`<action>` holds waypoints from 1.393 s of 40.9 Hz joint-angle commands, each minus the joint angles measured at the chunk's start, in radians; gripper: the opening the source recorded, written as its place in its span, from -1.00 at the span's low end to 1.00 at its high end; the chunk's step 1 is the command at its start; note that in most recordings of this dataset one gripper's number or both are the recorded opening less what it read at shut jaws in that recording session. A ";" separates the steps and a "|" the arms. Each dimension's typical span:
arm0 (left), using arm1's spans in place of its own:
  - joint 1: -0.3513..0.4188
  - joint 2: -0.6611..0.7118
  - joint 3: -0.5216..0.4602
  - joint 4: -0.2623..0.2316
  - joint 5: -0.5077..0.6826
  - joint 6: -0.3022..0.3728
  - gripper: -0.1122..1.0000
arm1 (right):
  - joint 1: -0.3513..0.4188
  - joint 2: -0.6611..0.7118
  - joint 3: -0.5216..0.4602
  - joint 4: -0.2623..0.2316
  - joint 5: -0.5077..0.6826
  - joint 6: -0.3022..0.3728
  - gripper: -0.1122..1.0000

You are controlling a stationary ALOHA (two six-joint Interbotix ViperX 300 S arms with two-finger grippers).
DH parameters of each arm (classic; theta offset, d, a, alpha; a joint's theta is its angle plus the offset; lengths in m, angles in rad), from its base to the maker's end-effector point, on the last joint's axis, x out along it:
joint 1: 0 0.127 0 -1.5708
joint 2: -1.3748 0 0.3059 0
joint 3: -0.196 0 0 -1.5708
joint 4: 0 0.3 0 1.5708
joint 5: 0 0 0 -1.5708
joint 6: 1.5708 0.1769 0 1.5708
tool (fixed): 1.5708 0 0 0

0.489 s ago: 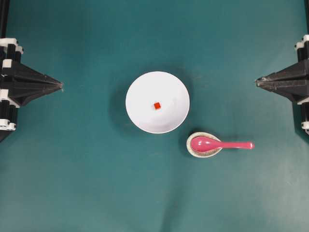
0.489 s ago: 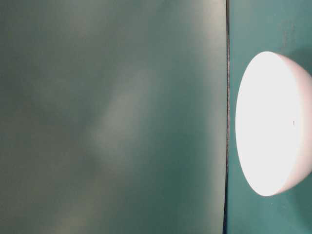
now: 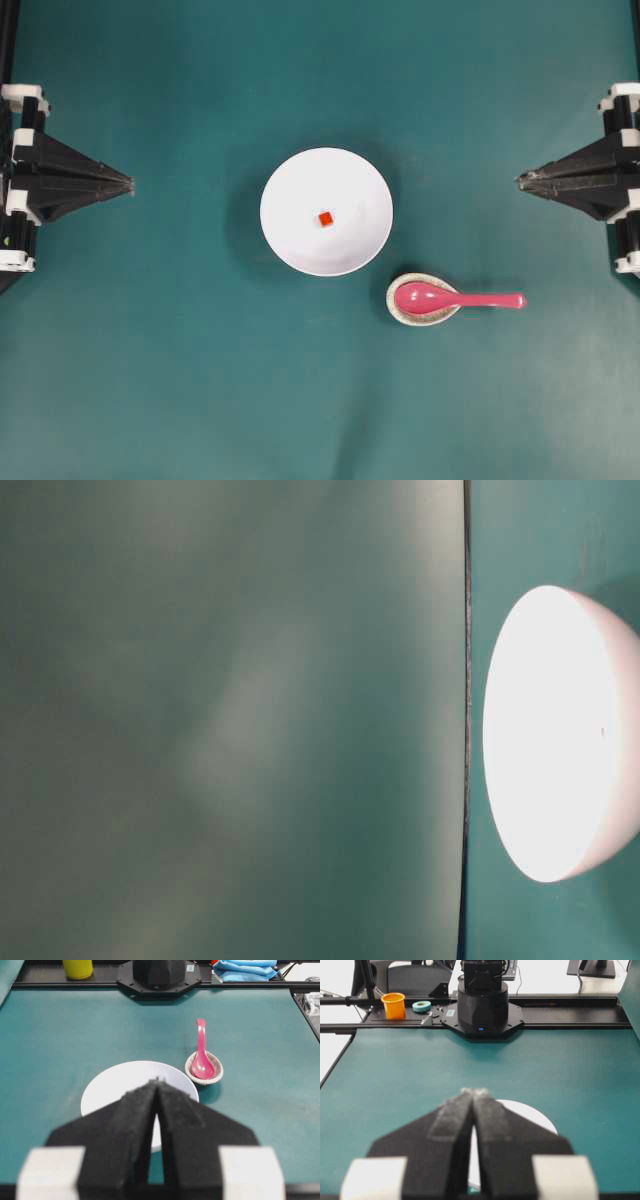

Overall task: Grip the spoon and scoop the red block from the bowl with right arm.
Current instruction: 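Move the right gripper toward the pink spoon handle, then close the right gripper on the pink spoon's handle end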

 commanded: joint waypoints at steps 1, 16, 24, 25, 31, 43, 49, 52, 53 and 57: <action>-0.002 0.003 -0.026 0.003 -0.005 0.000 -0.80 | 0.005 0.003 -0.025 0.020 -0.028 0.002 -0.80; -0.002 0.003 -0.026 0.002 -0.014 -0.002 -0.80 | 0.020 0.037 -0.012 0.094 -0.044 0.003 -0.03; -0.002 0.003 -0.026 0.002 -0.015 -0.005 -0.80 | 0.121 0.158 0.080 0.166 -0.239 0.006 -0.01; -0.002 0.002 -0.026 0.002 -0.015 -0.006 -0.80 | 0.146 0.184 0.104 0.193 -0.299 0.011 -0.01; -0.002 0.003 -0.026 0.002 -0.018 -0.009 -0.80 | 0.301 0.345 0.207 0.342 -0.627 0.026 -0.01; -0.002 0.002 -0.026 0.002 -0.021 -0.011 -0.80 | 0.649 0.770 0.232 0.729 -0.905 0.029 -0.01; -0.002 0.005 -0.028 0.002 -0.035 -0.011 -0.80 | 0.689 0.908 0.206 0.779 -0.894 0.037 -0.01; -0.002 0.006 -0.028 0.000 -0.044 -0.011 -0.80 | 0.689 0.939 0.206 0.779 -0.890 0.043 -0.01; -0.002 0.008 -0.028 0.000 -0.046 -0.011 -0.80 | 0.689 0.942 0.204 0.779 -0.890 0.043 -0.01; 0.000 0.009 -0.028 0.000 -0.052 -0.011 -0.80 | 0.690 0.943 0.207 0.779 -0.888 0.044 -0.01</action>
